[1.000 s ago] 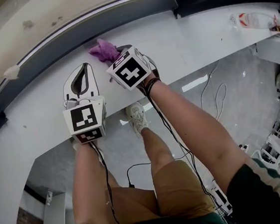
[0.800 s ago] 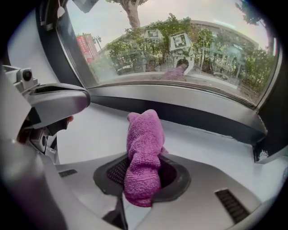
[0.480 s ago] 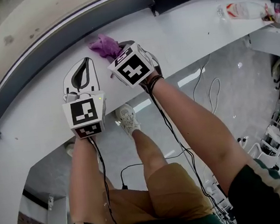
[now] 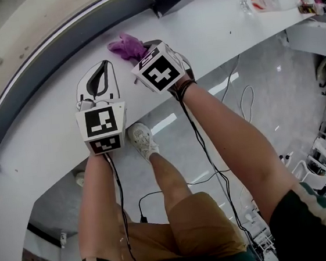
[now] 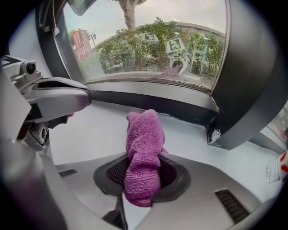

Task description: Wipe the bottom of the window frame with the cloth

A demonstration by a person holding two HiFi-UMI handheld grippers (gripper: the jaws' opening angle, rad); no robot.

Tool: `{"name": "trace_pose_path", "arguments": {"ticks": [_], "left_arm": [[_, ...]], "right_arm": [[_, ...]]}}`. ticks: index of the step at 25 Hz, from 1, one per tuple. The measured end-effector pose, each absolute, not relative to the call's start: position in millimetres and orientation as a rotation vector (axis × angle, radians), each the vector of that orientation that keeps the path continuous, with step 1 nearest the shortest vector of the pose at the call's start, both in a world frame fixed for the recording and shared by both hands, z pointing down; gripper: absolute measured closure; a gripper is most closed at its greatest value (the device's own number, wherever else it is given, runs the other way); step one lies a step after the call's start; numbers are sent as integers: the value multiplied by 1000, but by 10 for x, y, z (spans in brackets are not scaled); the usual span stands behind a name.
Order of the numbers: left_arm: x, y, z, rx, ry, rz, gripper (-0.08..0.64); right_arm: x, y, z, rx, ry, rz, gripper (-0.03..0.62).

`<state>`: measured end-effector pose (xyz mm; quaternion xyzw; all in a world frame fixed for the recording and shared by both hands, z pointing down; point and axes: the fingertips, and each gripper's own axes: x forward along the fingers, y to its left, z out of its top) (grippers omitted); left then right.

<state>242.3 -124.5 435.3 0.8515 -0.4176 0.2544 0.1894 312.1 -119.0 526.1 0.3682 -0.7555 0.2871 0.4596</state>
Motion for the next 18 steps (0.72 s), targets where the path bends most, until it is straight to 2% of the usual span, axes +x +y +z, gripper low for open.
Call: {"name": "trace_pose_path", "arguments": {"ticks": [18], "left_arm": [[3272,-1307,4237,2481,-1052,705,551]], "right_arm": [[3949,-1319,5285,1051,-1801,743,473]]}}
